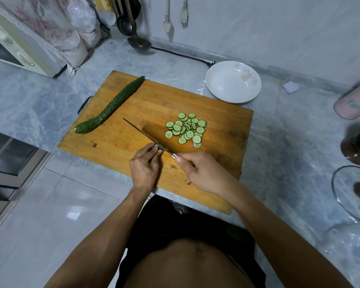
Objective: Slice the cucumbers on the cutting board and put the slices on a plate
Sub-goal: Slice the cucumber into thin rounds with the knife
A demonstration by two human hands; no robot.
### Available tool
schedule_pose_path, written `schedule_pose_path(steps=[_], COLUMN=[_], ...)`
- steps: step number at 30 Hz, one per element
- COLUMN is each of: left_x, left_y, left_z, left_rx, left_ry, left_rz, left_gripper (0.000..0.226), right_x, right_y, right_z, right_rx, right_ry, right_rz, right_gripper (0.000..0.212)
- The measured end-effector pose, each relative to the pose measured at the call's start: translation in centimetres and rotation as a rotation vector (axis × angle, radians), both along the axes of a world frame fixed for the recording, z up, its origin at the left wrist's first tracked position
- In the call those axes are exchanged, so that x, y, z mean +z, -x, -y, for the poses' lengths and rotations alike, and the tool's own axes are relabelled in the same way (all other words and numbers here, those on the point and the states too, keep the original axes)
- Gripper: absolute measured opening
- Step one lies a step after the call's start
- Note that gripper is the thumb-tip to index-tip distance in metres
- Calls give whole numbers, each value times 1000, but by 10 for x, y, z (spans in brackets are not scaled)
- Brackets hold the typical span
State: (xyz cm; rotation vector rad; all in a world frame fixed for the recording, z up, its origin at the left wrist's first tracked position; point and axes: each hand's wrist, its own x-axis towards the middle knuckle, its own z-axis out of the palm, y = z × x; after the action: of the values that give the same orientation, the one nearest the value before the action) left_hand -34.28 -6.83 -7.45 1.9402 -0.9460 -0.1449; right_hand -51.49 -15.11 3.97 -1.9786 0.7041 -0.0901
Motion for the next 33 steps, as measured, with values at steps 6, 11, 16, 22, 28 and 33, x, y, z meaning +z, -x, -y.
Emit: schedule_pose_path(steps=[6,11,16,22,28,33], left_x=[0,0,6,6,7,9], left_y=[2,-1,3,3,4,7], left_z=[0,-1,-2,-3,-5,-5], left_rx=[2,-32,-11,-8,0,12], left_ry=[-3,-16,-12,16,8,1], left_rz=[16,40,49,47,36,13], left_gripper=[19,19,19,20,21,21], right_x=[-17,-16,-12,3,5,2], right_y=[-17,-14,-11,-1,5,7], right_z=[3,4,16,18,1,-5], right_rx=[-26,-50,-49,-39,15,6], right_ry=[22,34,40,49,17,45], right_rz=[-52,-31,-18,21,41,41], right_gripper=[40,37,37,48,36,37])
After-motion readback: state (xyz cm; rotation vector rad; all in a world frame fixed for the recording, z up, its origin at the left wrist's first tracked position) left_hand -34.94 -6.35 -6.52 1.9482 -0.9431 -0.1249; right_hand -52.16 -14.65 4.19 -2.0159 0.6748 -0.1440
